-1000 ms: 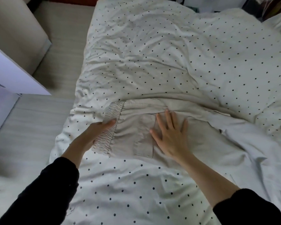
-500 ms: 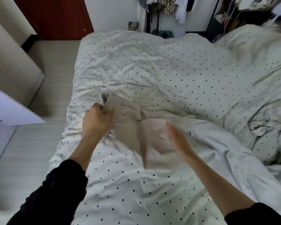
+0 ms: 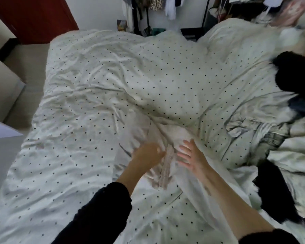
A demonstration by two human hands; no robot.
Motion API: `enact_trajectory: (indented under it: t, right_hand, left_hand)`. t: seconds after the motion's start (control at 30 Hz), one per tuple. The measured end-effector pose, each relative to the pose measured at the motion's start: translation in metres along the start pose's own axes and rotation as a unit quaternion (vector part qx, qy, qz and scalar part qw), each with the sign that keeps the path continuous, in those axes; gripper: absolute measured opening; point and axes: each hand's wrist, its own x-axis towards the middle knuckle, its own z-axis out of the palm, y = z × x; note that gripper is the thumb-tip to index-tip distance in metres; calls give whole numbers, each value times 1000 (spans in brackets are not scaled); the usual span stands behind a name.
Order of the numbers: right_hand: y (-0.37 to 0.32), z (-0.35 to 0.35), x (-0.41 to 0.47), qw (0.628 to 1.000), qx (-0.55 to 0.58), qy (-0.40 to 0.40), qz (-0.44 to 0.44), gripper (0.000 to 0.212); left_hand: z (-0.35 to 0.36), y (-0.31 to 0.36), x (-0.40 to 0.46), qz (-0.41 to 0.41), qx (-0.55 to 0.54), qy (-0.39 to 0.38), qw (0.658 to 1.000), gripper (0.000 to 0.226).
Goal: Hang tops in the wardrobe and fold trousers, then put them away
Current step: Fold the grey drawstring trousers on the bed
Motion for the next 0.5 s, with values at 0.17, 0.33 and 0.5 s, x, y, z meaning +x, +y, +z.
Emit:
enact_trajectory:
  t: [0.17,0.33,0.5]
  right_hand:
    - [37,1,2,976,-210,-32,-46,47]
    - [53,29,5,957,-276,-71,-61,50]
    - [66,41,14,944,-316,-49,-80,50]
  left_hand:
    - [9,-69,7,-122,-45,209,969,62]
    - [-2,-97,26,-143,-235,103,956,84]
    - [5,-77,53,-152,-193,71,967,68]
